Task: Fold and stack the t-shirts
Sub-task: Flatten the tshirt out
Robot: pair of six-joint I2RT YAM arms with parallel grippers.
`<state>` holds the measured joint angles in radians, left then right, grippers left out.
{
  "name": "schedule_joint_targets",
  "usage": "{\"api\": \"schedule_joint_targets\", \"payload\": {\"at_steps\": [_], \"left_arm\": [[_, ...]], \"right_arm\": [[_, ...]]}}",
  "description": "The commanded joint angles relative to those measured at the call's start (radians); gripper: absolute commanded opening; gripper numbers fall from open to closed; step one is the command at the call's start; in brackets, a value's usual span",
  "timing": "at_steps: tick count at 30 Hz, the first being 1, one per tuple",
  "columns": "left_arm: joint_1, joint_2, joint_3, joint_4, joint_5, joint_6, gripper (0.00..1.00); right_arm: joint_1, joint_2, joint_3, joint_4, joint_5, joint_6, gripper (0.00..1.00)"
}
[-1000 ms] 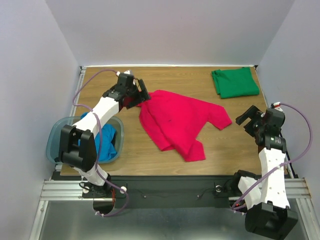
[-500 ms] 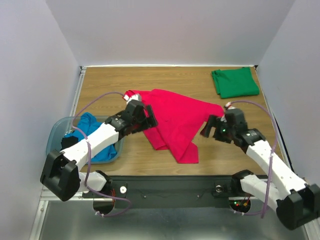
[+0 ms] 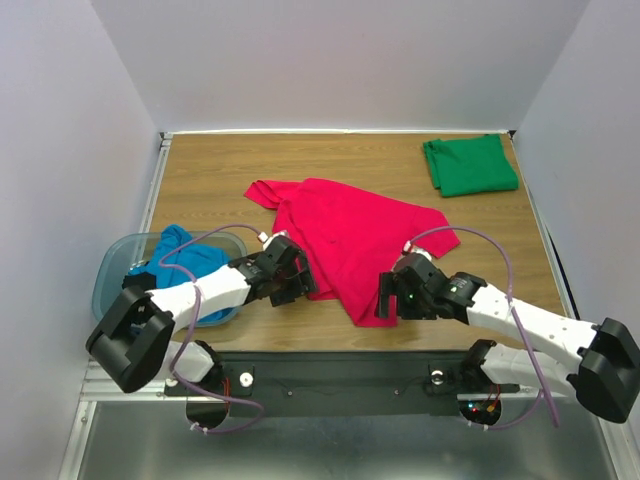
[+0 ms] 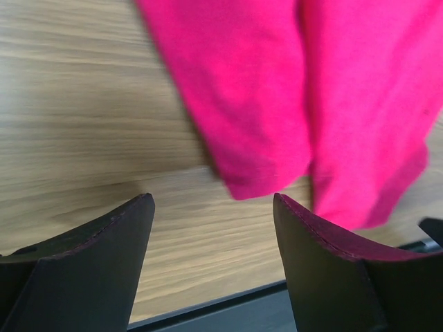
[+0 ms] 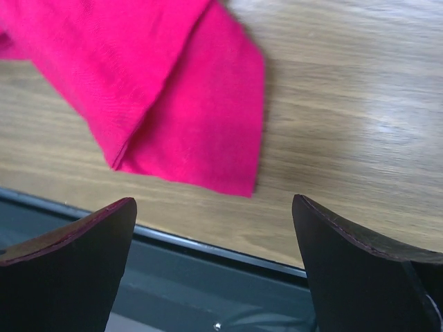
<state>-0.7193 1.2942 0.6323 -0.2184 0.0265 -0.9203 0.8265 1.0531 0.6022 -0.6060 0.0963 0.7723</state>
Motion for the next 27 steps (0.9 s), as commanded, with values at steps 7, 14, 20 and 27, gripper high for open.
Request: {"api": "schedule_joint_targets", "payload": {"at_steps": [7, 14, 20, 27], "left_arm": [[-0.037, 0.142, 0.044, 0.099, 0.015, -0.025, 0.49], [-0.026, 0.14, 0.064, -0.051, -0.177, -0.077, 0.05], [0.148, 0.265, 0.148, -0.064, -0.227, 0.029, 0.0], [0.293, 0.543, 0.564, -0.163, -0.261, 0.158, 0.0]], "right_arm": [[0.002, -0.058, 0.042, -0.015, 0.186, 0.134, 1.0], [-0.055, -0.033, 0.087, -0.078, 0.344, 0.205, 1.0], [-0.306, -0.018, 0.149, -0.077, 0.388, 0.093, 1.0], [-0.46, 0.129, 0.22, -0.038, 0.341, 0.01, 1.0]]}}
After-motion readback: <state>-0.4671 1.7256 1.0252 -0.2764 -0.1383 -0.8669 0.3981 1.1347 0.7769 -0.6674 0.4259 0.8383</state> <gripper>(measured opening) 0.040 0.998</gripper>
